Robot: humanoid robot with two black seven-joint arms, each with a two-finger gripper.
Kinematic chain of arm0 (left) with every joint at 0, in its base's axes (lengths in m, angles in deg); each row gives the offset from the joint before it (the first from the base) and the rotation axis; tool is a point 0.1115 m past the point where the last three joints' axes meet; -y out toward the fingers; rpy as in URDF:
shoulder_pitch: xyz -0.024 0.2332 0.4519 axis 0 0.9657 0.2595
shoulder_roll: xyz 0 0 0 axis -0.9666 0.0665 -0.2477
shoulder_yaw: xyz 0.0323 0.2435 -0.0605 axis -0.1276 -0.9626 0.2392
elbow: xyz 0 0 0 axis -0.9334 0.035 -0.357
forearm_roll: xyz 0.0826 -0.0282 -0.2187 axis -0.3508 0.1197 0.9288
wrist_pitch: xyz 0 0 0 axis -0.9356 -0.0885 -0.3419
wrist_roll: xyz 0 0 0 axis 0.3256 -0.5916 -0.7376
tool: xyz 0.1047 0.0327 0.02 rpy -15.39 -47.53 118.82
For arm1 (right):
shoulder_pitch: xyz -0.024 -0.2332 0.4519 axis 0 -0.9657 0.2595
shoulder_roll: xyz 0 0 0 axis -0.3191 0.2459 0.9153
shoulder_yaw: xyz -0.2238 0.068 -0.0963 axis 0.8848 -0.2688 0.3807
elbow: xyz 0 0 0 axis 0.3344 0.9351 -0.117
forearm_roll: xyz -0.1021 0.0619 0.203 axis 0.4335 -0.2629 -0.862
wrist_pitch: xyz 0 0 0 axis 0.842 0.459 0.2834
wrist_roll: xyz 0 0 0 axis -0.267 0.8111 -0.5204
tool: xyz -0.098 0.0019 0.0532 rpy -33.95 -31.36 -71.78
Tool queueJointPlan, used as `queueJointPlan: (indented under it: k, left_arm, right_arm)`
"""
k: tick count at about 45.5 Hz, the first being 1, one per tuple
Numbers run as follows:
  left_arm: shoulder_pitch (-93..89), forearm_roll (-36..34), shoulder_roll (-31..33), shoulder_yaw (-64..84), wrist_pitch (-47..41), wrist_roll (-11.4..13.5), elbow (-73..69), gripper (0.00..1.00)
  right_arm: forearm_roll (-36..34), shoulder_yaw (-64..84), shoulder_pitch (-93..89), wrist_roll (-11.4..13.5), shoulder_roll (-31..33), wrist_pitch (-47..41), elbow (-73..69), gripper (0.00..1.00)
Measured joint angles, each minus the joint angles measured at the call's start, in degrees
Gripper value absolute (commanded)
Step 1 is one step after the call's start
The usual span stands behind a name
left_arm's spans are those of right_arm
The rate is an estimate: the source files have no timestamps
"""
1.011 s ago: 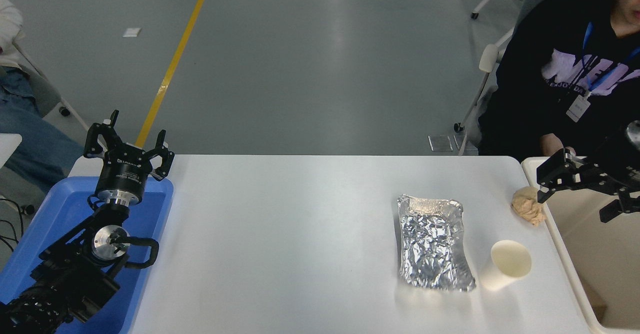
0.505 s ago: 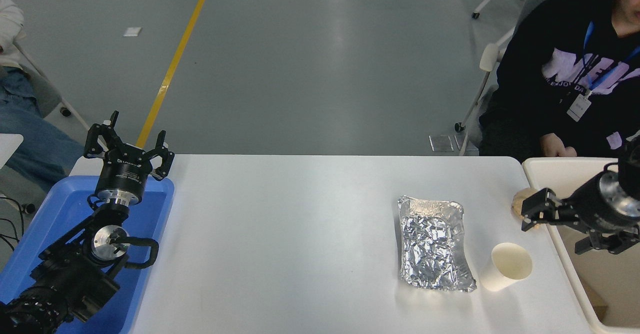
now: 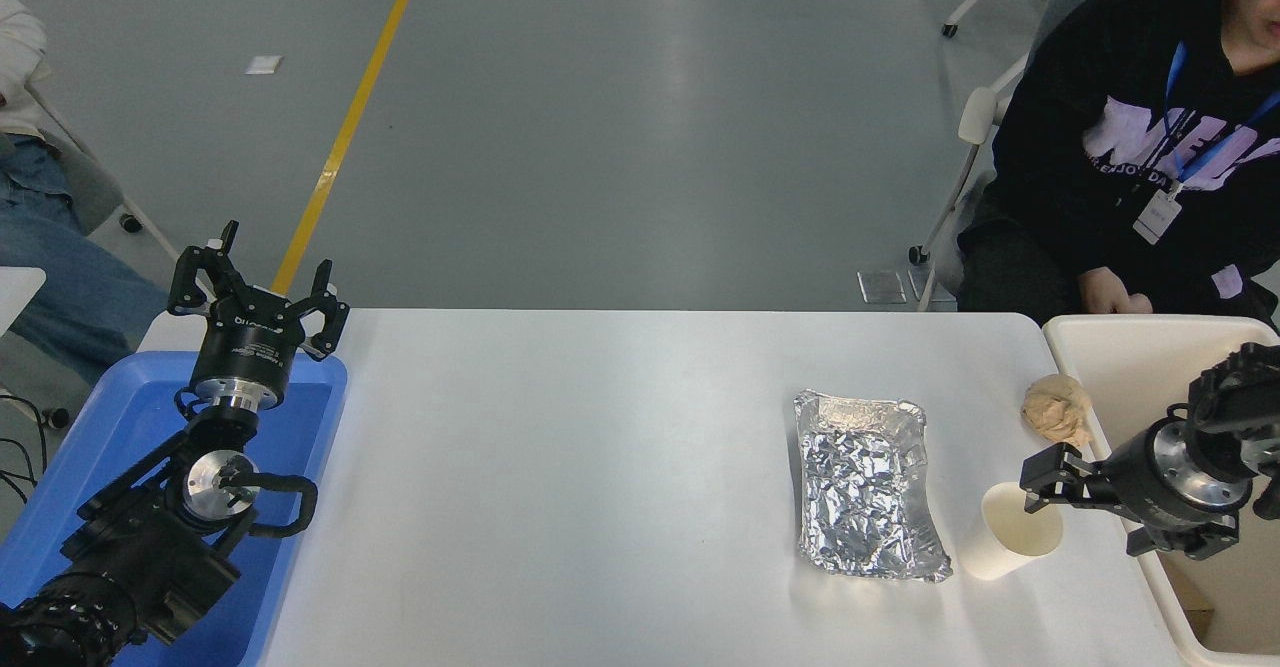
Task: Pick up paper cup place in dustbin
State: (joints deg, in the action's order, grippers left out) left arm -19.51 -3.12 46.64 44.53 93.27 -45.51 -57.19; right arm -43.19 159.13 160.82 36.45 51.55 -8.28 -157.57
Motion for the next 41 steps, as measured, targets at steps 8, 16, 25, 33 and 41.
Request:
queueJointPlan:
  k: [8,16,25,33,41]
  left_arm:
    - [0.0,0.02,0.0,0.0,0.0,0.0,0.0,0.99]
    - [0.0,0.03,0.0,0.0,0.0,0.01,0.0,0.99]
    - [0.0,0.03,0.0,0.0,0.0,0.06,0.0,0.99]
    - [0.0,0.03,0.0,0.0,0.0,0.06,0.0,0.99]
    - [0.0,0.03,0.0,0.0,0.0,0.06,0.0,0.99]
  right_arm:
    - [-0.01,-0.47,-0.77,0.02,-0.04,0.32,0.52,1.0]
    - [-0.01,-0.92,-1.6,0.02,-0.12,0.66,1.64,0.94]
    - [-0.02,-1.62,-2.68,0.02,-0.13,2.02,2.64,0.94]
    - [-0.02,-1.91,-3.68,0.02,-0.33,2.7,2.99,0.85]
    - [-0.02,-2.06,-4.34,-0.03,-0.66,2.94,3.14,0.71]
